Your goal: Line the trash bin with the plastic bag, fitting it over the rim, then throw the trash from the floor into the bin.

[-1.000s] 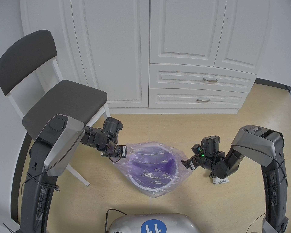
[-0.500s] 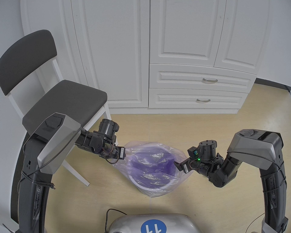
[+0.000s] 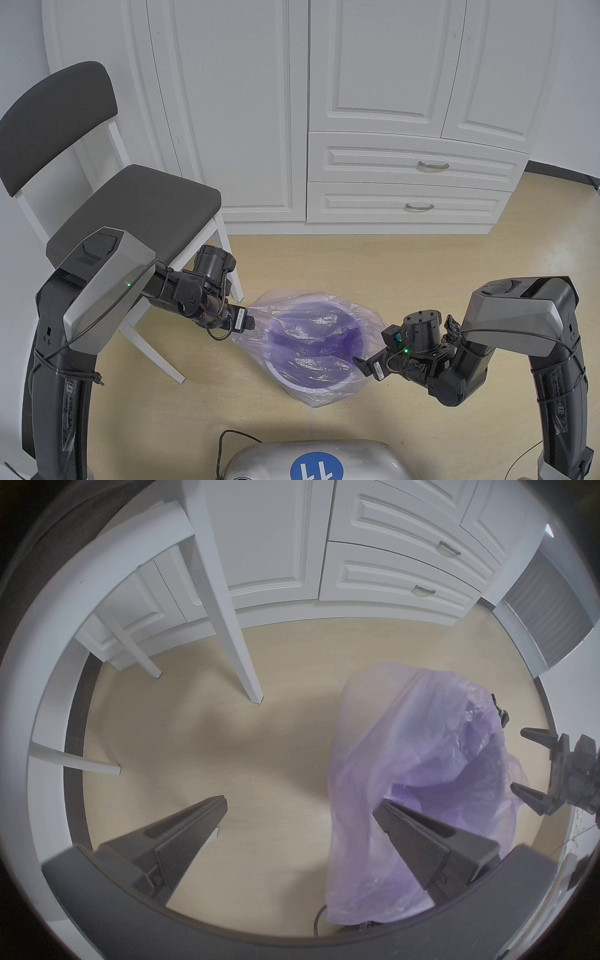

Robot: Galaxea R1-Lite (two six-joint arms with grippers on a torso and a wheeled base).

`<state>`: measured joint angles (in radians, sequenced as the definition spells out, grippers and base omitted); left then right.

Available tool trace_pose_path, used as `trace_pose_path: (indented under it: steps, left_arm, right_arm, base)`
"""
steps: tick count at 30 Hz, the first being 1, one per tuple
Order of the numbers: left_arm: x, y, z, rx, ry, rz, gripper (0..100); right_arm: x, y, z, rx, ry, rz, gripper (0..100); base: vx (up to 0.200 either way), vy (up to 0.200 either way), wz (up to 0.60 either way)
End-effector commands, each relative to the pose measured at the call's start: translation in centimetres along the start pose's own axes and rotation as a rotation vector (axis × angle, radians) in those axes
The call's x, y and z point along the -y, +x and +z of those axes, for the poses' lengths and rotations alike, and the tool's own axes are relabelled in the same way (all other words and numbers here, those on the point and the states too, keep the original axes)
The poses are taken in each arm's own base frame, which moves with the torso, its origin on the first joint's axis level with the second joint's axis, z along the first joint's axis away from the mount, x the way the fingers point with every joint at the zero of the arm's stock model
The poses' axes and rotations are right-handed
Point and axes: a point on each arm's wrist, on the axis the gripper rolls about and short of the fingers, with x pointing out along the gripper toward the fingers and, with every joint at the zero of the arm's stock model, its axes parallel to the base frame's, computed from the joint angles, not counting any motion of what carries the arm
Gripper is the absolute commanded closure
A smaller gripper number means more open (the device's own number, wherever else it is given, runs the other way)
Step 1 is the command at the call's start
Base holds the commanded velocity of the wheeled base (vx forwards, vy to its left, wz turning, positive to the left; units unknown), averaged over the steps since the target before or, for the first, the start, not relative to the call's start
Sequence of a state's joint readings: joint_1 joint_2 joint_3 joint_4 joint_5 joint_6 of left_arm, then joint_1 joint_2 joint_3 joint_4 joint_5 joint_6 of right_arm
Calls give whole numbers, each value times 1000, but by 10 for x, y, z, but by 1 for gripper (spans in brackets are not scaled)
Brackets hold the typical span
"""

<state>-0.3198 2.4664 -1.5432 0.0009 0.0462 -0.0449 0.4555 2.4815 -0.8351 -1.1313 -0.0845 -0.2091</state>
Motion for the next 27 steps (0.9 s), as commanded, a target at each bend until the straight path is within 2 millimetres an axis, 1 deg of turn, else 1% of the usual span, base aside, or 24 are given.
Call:
trace_pose_path:
  steps: [1, 3, 6, 9, 11, 12, 14, 15, 17, 19, 20, 21, 22, 27]
  left_arm:
    - [10, -11, -3, 1, 26, -11, 0]
    - [14, -10, -13, -23, 85, -19, 0]
    - [12, -7, -26, -67, 174, -21, 0]
    - [9, -3, -33, -93, 219, -22, 0]
    - [9, -3, -33, -93, 219, -22, 0]
    - [4, 4, -35, -103, 226, -14, 0]
    - [4, 4, -35, -103, 226, -14, 0]
    - [-3, 16, -38, -116, 215, -7, 0]
    - [-3, 25, -40, -124, 213, -5, 0]
    - [-4, 39, -42, -131, 208, 4, 0]
    - [-4, 43, -43, -134, 208, 6, 0]
    - [-4, 43, -43, -134, 208, 6, 0]
    - [-4, 52, -42, -133, 201, 10, 0]
    - [-6, 54, -35, -119, 192, 14, 0]
  right_arm:
    - [-15, -6, -8, -35, -22, 43, 0]
    - [-23, -10, -14, -64, -35, 74, 0]
    - [-27, -11, -20, -83, -39, 111, 0]
    - [-28, -12, -22, -91, -42, 122, 0]
    - [-28, -12, -22, -91, -42, 122, 0]
    - [-29, -11, -26, -103, -43, 124, 0]
    - [-29, -11, -26, -103, -43, 124, 0]
    - [-30, -10, -30, -138, -43, 138, 0]
    - [-29, -11, -31, -157, -43, 153, 0]
    - [-26, -10, -30, -173, -35, 157, 0]
    - [-26, -10, -30, -181, -35, 156, 0]
    - [-26, -10, -30, -181, -35, 156, 0]
    - [-18, -8, -29, -230, -26, 149, 0]
    - [-3, -4, -28, -329, 0, 137, 0]
  base:
    - [0, 0, 0]
    - [0, 0, 0]
    - [0, 0, 0]
    - [0, 0, 0]
    - [0, 0, 0]
    - [0, 0, 0]
    - [0, 0, 0]
    - [0, 0, 0]
    - [0, 0, 0]
    - [0, 0, 0]
    - [0, 0, 0]
    - [0, 0, 0]
    - [0, 0, 0]
    - [0, 0, 0]
